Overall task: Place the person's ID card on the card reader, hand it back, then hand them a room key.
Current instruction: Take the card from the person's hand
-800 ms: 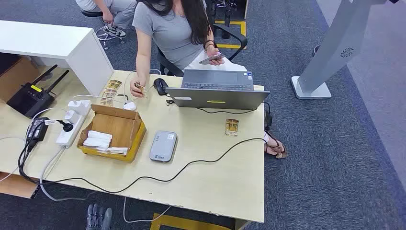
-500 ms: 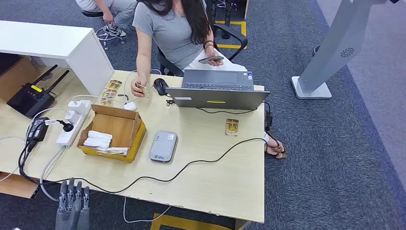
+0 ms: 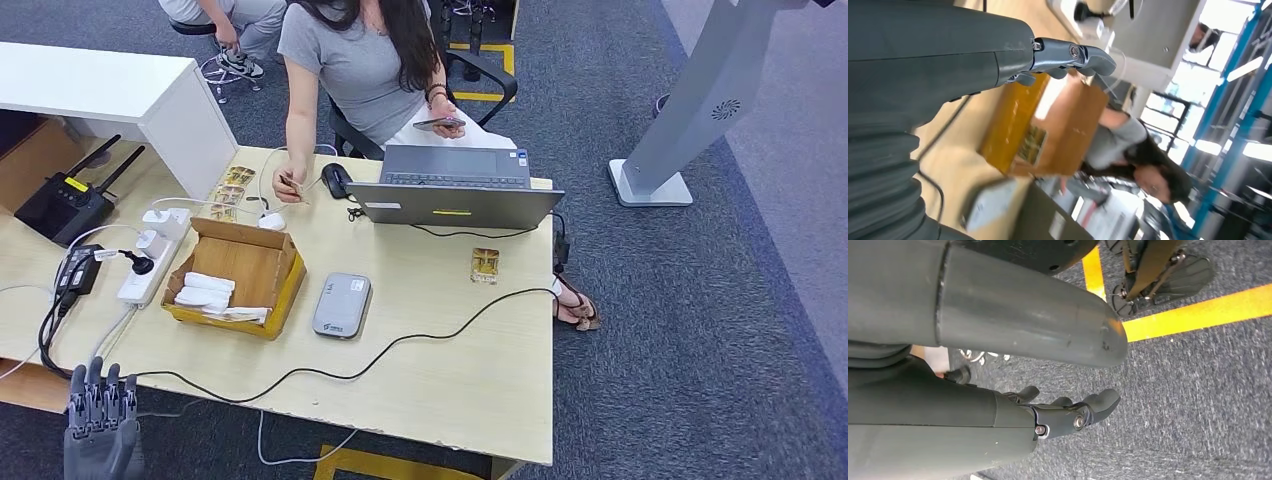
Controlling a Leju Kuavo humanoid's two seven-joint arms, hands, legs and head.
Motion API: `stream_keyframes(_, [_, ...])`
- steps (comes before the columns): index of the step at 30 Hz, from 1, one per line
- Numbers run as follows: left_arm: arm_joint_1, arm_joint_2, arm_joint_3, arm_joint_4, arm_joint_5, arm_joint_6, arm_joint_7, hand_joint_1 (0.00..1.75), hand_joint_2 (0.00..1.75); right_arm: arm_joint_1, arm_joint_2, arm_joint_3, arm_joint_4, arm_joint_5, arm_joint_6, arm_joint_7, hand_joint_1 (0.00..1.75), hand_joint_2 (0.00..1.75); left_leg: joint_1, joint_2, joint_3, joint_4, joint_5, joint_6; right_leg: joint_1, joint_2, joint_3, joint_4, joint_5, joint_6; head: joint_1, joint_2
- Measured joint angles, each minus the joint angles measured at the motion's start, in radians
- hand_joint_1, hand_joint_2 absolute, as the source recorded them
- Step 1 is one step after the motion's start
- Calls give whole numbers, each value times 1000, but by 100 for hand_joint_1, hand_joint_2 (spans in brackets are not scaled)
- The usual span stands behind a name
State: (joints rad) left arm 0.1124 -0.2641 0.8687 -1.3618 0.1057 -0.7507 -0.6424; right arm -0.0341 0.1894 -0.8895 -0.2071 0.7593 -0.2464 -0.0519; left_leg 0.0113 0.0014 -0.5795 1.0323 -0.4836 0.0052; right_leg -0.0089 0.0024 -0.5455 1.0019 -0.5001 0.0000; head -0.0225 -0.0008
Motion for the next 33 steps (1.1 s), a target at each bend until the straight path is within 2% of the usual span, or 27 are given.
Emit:
stream_keyframes(1, [-2, 6, -1, -17, -81, 101, -22, 0, 175, 0, -1, 1, 0, 12, 4, 1, 0, 0, 0, 0, 0, 0, 0, 0, 0, 0, 0, 0, 0, 0, 0, 0])
stream_keyframes(2, [-3, 17, -11, -43, -165, 240, -39, 0, 175, 0, -2, 2, 0, 26, 9, 2, 0, 0, 0, 0, 0, 0, 0, 0, 0, 0, -1, 0, 0, 0, 0, 0])
stream_keyframes(4, [-1, 48, -78, -100, -294, 600, -53, 0, 175, 0, -5, 7, 1, 48, 17, 2, 0, 0, 0, 0, 0, 0, 0, 0, 0, 0, -1, 0, 1, -1, 0, 0])
stream_keyframes(6, [-5, 82, -172, -135, -353, 898, -57, 0, 175, -3, -7, 12, 1, 58, 22, 2, 0, 0, 0, -1, 0, 0, 1, 0, 0, -2, 0, 0, 1, -1, -1, 0])
stream_keyframes(7, [-7, 94, -213, -146, -379, 986, -58, 0, 175, -5, -8, 14, 1, 62, 24, 2, 0, 0, 0, -1, 0, 0, 2, 0, 0, -3, 0, 0, 1, -1, -1, 0])
stream_keyframes(10, [-24, 126, -326, -160, -598, 1126, -19, 0, 175, -9, -8, 23, 1, 84, 39, -8, 0, 0, 0, -2, 0, 1, 3, 0, 0, -3, -2, 0, 1, 0, -1, 0])
stream_keyframes(13, [-104, 173, -458, -160, -949, 1266, 149, 0, 175, -14, -9, 37, 1, 115, 55, -11, 0, 0, 0, -4, -1, 1, 5, 1, 0, -5, -2, 0, 4, 0, -1, 0])
stream_keyframes(16, [-223, 233, -585, -145, -1187, 1322, 331, 0, 175, -20, -10, 53, 2, 144, 66, 5, 0, 0, 0, -4, -2, 1, 8, 0, 0, -5, -1, 0, 7, -1, -1, 0])
stream_keyframes(18, [-296, 266, -648, -122, -1263, 1327, 398, 0, 175, -21, -10, 60, 2, 155, 70, 17, 0, 0, 0, -3, -2, 1, 9, 0, 0, -4, -2, 0, 8, -2, -1, 0])
stream_keyframes(24, [-434, 329, -766, -46, -1387, 1317, 495, 0, 175, -20, -14, 70, 2, 171, 76, 41, 0, 0, 0, -2, -3, 1, 9, 0, 0, -2, -3, 0, 9, -1, -1, 0])
stream_keyframes(31, [-476, 338, -853, -31, -1451, 1286, 550, 0, 175, -20, -16, 70, 3, 174, 76, 44, 0, 0, 0, -1, -4, 1, 9, 0, 0, -1, -5, 0, 9, -1, -1, 0])
stream_keyframes(33, [-476, 338, -865, -31, -1452, 1284, 556, 87, 175, -20, -16, 71, 3, 176, 76, 42, 0, 0, 0, -1, -5, 1, 9, 0, 0, -1, -5, 0, 9, -1, -1, 0])
